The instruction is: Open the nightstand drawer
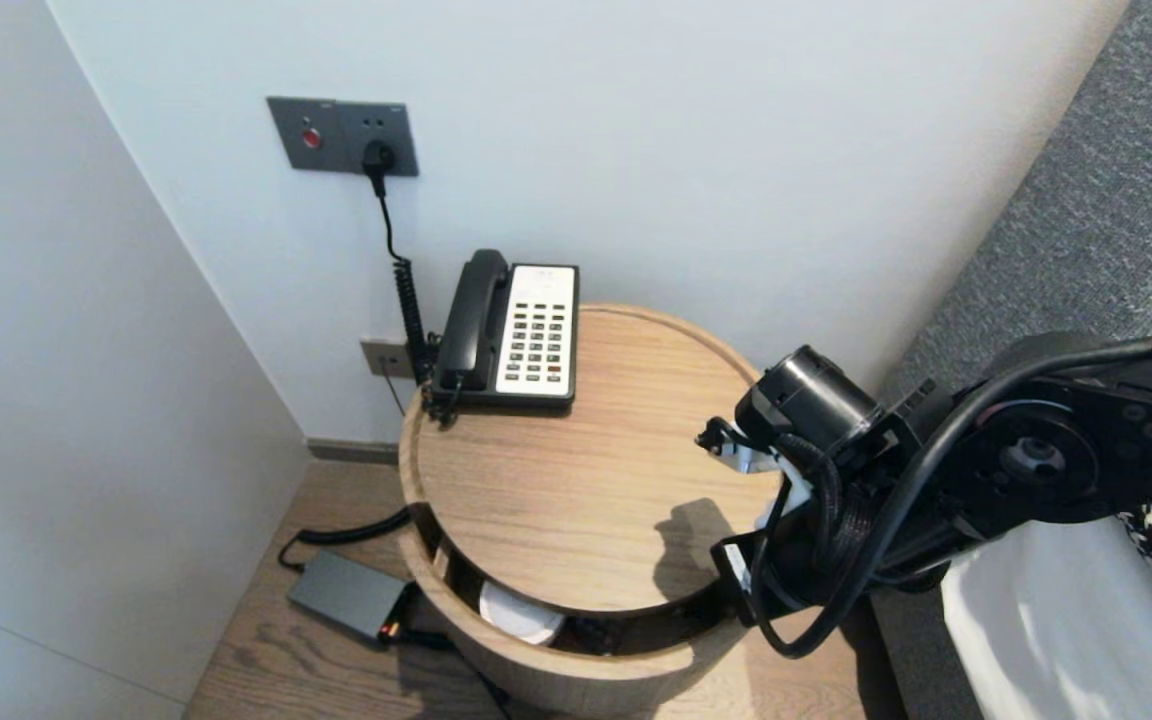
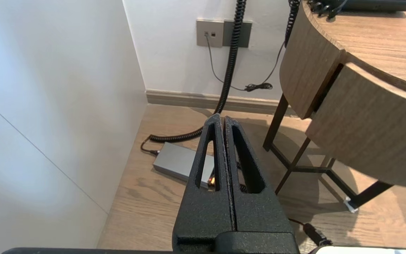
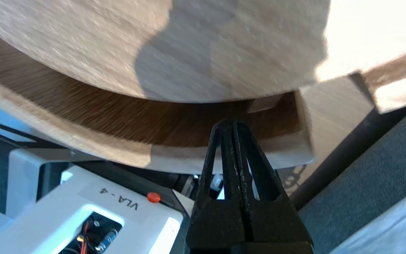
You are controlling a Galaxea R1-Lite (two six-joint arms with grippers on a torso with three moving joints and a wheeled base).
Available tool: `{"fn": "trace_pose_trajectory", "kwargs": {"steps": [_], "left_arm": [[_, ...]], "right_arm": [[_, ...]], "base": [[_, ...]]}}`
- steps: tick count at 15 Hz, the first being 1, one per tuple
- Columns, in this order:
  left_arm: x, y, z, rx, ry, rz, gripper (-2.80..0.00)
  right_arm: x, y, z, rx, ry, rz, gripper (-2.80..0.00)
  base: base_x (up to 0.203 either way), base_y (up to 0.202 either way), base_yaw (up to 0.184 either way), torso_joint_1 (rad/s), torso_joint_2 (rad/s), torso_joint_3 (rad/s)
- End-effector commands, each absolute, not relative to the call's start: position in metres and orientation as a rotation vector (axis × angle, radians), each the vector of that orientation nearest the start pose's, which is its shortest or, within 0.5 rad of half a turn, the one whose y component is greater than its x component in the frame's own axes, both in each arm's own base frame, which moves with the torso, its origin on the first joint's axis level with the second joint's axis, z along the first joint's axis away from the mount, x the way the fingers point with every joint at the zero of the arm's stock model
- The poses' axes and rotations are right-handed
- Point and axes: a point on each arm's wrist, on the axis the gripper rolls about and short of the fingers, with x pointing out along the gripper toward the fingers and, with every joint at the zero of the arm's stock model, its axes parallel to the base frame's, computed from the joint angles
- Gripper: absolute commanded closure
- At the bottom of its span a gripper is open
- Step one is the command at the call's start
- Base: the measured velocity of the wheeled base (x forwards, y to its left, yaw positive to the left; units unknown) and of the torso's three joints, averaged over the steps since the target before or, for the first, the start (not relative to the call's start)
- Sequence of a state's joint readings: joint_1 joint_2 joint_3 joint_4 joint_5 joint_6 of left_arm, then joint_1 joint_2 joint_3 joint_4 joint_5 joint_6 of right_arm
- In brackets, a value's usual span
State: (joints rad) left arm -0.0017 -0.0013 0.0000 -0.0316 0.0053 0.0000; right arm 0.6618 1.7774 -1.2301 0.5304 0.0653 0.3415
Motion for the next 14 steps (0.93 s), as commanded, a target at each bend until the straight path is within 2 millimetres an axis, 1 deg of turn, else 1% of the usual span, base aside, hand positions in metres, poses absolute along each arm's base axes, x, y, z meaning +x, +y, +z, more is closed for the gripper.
{"fn": "trace_pose_trajectory", "kwargs": {"steps": [1, 6, 8, 11, 14], "left_arm": [[-0.022, 0.0, 0.076, 0.0, -0.025, 0.004, 0.0], [-0.022, 0.0, 0.076, 0.0, -0.025, 0.005, 0.0], [-0.022, 0.0, 0.076, 0.0, -0.025, 0.003, 0.0], [-0.022, 0.0, 0.076, 0.0, -0.025, 0.005, 0.0], [-0.022, 0.0, 0.076, 0.0, -0.025, 0.005, 0.0]], "right_arm": [[0.231, 0.183, 0.175, -0.031, 1.154, 0.463, 0.0], [0.218, 0.183, 0.169, -0.057, 1.181, 0.479, 0.0], [0.215, 0.184, 0.169, -0.06, 1.171, 0.49, 0.0], [0.204, 0.19, 0.16, -0.083, 1.161, 0.529, 0.0], [0.196, 0.191, 0.159, -0.097, 1.167, 0.545, 0.0]], "base": [[0.0, 0.0, 0.0, 0.0, 0.0, 0.0], [0.0, 0.0, 0.0, 0.0, 0.0, 0.0], [0.0, 0.0, 0.0, 0.0, 0.0, 0.0], [0.0, 0.0, 0.0, 0.0, 0.0, 0.0], [0.0, 0.0, 0.0, 0.0, 0.0, 0.0]]}}
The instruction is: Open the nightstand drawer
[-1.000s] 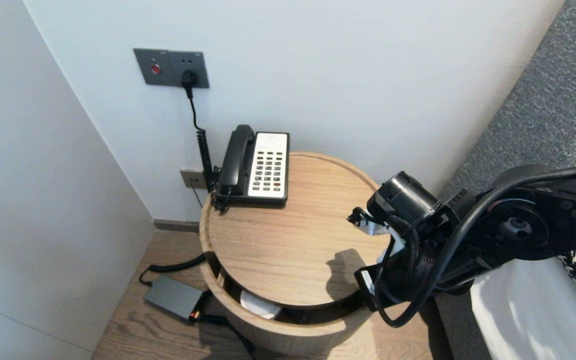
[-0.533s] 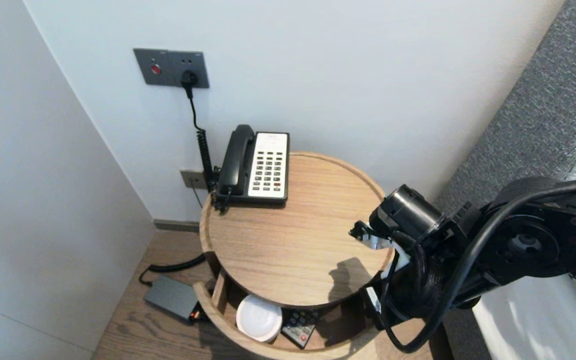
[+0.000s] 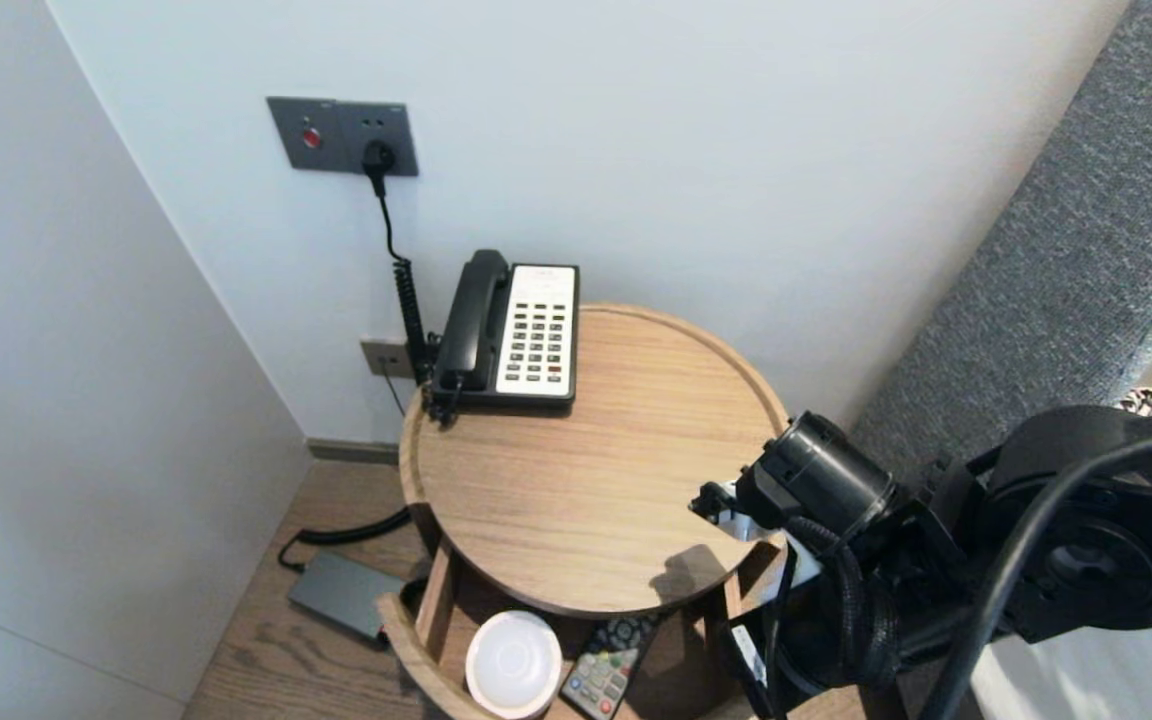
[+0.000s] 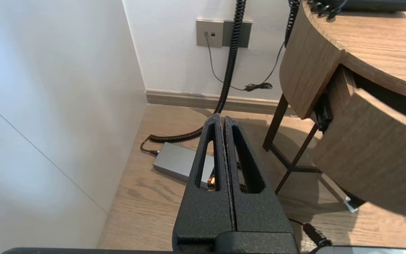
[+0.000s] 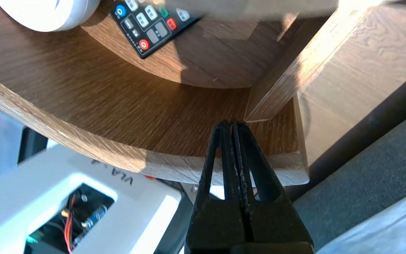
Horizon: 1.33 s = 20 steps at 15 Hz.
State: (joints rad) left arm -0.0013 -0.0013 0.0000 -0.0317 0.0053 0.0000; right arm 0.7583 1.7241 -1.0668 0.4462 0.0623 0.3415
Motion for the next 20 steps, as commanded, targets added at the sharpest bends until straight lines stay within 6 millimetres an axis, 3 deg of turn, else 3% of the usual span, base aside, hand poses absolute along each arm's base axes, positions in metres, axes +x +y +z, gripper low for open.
{"fn": "trace_pose_trajectory", "kwargs": {"steps": [1, 12, 20], "left_arm": [[-0.022, 0.0, 0.076, 0.0, -0.025, 0.005, 0.0], [-0.022, 0.0, 0.076, 0.0, -0.025, 0.005, 0.0], [-0.022, 0.0, 0.076, 0.0, -0.025, 0.003, 0.0]], "right_arm": [[0.193, 0.19, 0.157, -0.104, 1.177, 0.547, 0.0], [0.159, 0.19, 0.15, -0.177, 1.212, 0.618, 0.0], [0.148, 0.184, 0.142, -0.203, 1.234, 0.626, 0.0]], "base": [[0.0, 0.0, 0.0, 0.0, 0.0, 0.0], [0.0, 0.0, 0.0, 0.0, 0.0, 0.0], [0.0, 0.0, 0.0, 0.0, 0.0, 0.0]]}}
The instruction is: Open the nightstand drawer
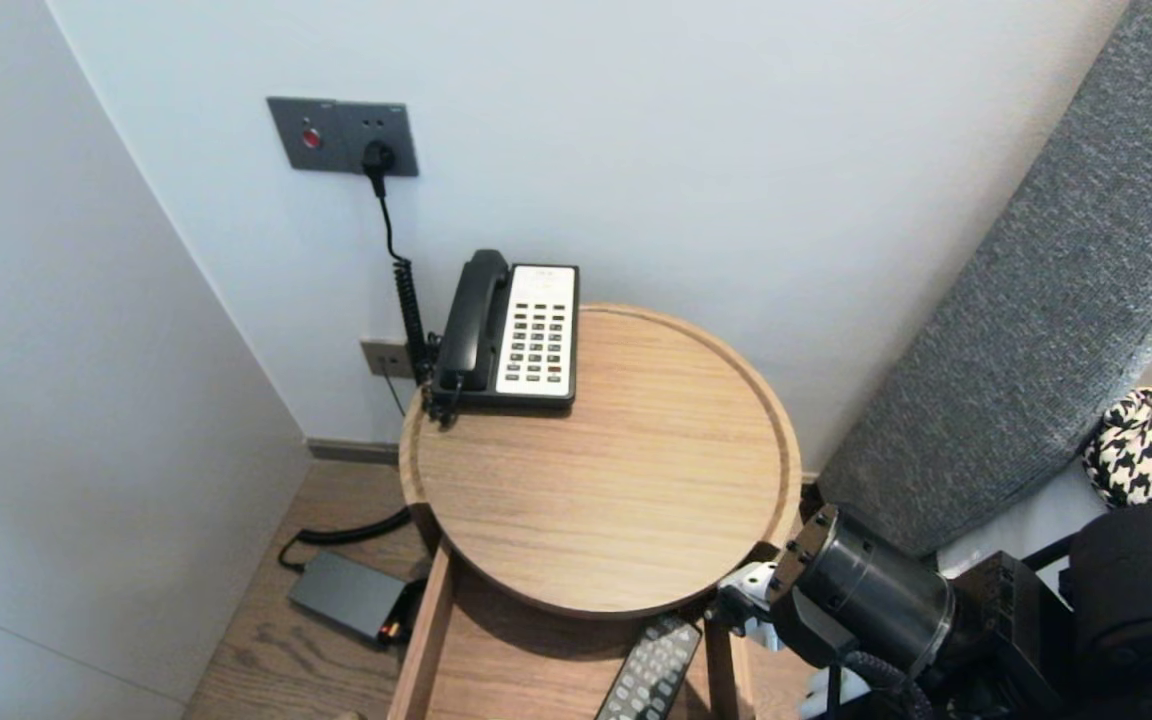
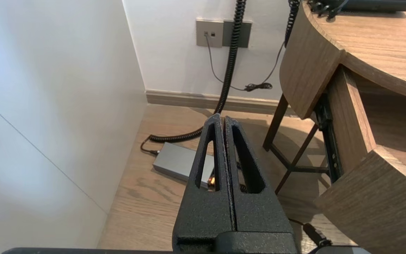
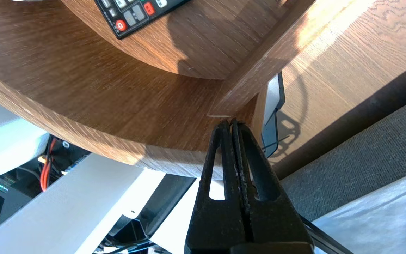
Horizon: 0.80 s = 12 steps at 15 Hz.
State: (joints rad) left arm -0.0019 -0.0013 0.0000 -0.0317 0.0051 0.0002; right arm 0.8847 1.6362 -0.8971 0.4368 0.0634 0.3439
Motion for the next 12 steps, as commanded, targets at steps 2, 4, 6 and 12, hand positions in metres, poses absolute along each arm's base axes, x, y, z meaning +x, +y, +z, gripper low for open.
{"fn": "trace_pose_trajectory", "kwargs": {"steps": [2, 4, 6, 12], "left_arm": [[-0.022, 0.0, 0.076, 0.0, -0.025, 0.005, 0.0], [-0.022, 0.0, 0.076, 0.0, -0.025, 0.005, 0.0], [-0.022, 0.0, 0.076, 0.0, -0.025, 0.005, 0.0], [-0.022, 0.0, 0.076, 0.0, -0.025, 0.005, 0.0]], "right_arm": [[0.144, 0.182, 0.14, -0.212, 1.243, 0.627, 0.0], [0.142, 0.18, 0.139, -0.208, 1.24, 0.628, 0.0], [0.142, 0.18, 0.14, -0.203, 1.235, 0.629, 0.0], [0.149, 0.186, 0.152, -0.159, 1.186, 0.629, 0.0]], "base": [[0.0, 0.0, 0.0, 0.0, 0.0, 0.0], [0.0, 0.0, 0.0, 0.0, 0.0, 0.0], [0.0, 0.0, 0.0, 0.0, 0.0, 0.0], [0.0, 0.0, 0.0, 0.0, 0.0, 0.0]]}}
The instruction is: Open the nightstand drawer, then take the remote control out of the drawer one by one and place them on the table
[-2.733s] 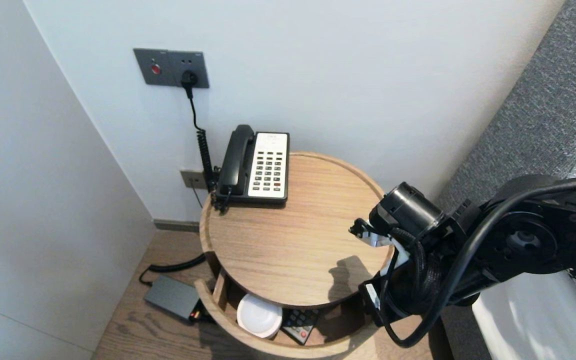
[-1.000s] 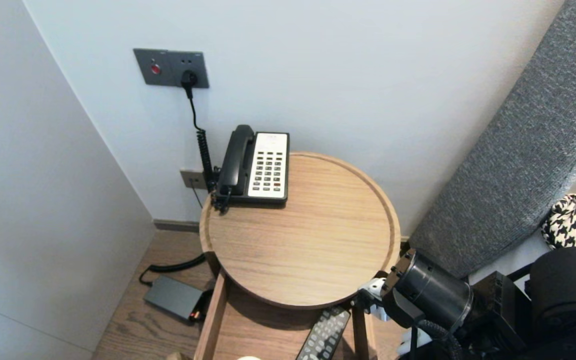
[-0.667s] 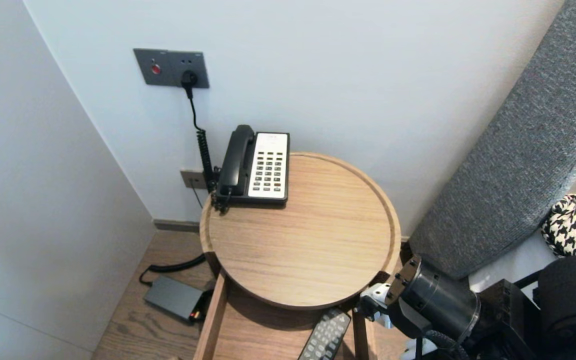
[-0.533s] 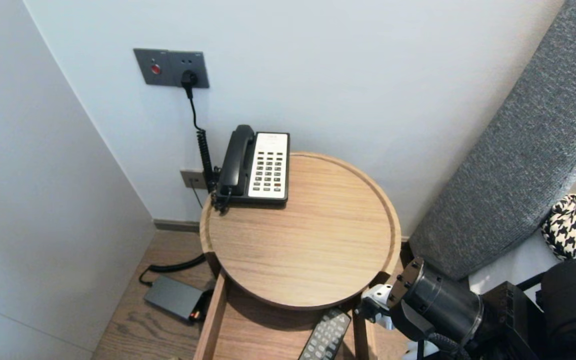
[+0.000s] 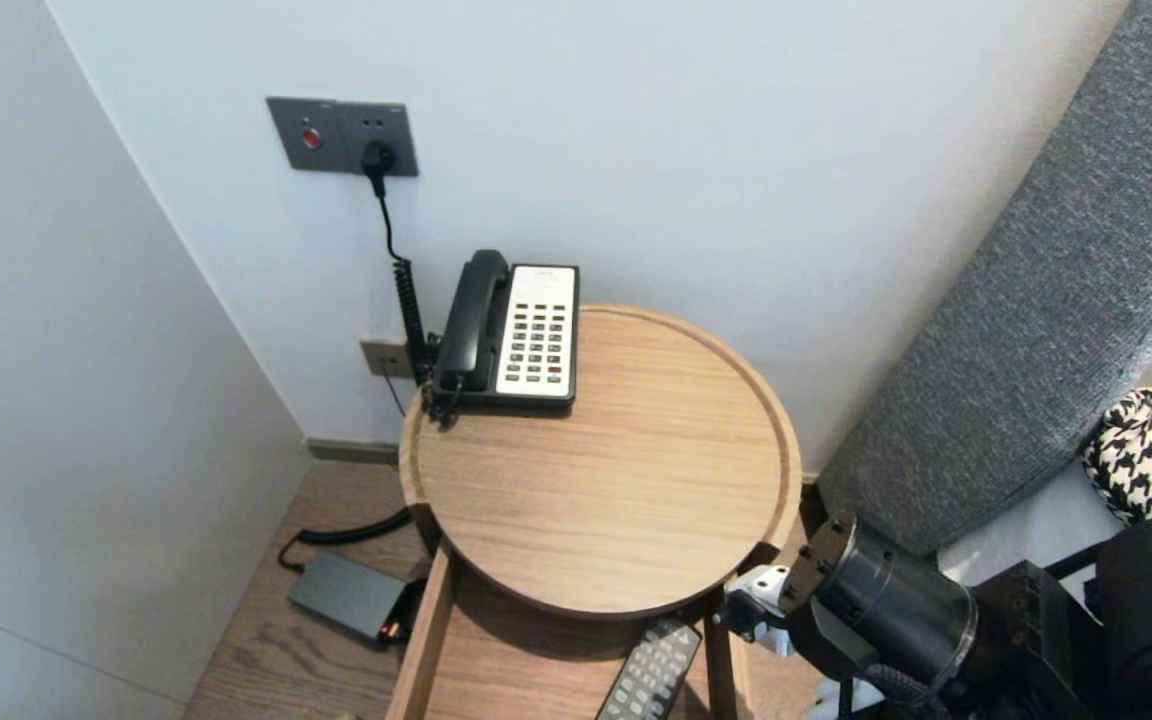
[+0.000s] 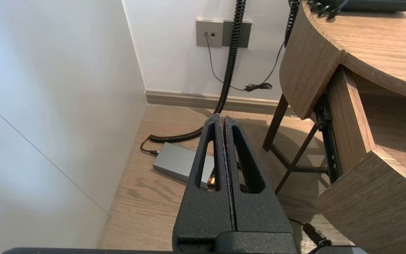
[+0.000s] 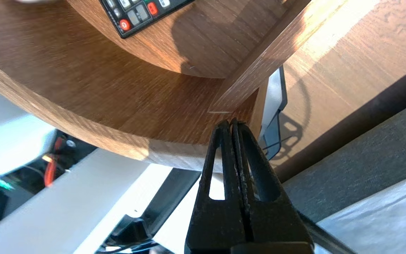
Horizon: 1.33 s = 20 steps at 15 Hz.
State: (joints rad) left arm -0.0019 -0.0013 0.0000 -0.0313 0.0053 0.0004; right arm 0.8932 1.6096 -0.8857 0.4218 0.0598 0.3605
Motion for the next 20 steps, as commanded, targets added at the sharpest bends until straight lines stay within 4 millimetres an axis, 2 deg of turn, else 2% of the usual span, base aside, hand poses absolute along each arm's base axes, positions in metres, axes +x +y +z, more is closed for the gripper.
{"fn": "trace_pose_trajectory", "kwargs": {"steps": [1, 5, 10, 12, 15, 20], "left_arm": [[-0.022, 0.0, 0.076, 0.0, -0.025, 0.005, 0.0], [-0.022, 0.0, 0.076, 0.0, -0.025, 0.005, 0.0], [-0.022, 0.0, 0.076, 0.0, -0.025, 0.005, 0.0], [-0.022, 0.0, 0.076, 0.0, -0.025, 0.005, 0.0], [-0.022, 0.0, 0.076, 0.0, -0.025, 0.005, 0.0], [-0.022, 0.0, 0.076, 0.0, -0.025, 0.005, 0.0]], "right_arm": [[0.153, 0.189, 0.16, -0.115, 1.166, 0.612, 0.0], [0.16, 0.2, 0.185, 0.023, 1.11, 0.585, 0.0], [0.155, 0.209, 0.202, 0.102, 1.091, 0.588, 0.0], [0.151, 0.215, 0.205, 0.075, 1.1, 0.561, 0.0], [0.141, 0.234, 0.196, 0.032, 1.156, 0.508, 0.0], [0.141, 0.242, 0.181, -0.001, 1.199, 0.486, 0.0]], "base": [[0.0, 0.0, 0.0, 0.0, 0.0, 0.0], [0.0, 0.0, 0.0, 0.0, 0.0, 0.0], [0.0, 0.0, 0.0, 0.0, 0.0, 0.0], [0.0, 0.0, 0.0, 0.0, 0.0, 0.0], [0.0, 0.0, 0.0, 0.0, 0.0, 0.0], [0.0, 0.0, 0.0, 0.0, 0.0, 0.0]]}}
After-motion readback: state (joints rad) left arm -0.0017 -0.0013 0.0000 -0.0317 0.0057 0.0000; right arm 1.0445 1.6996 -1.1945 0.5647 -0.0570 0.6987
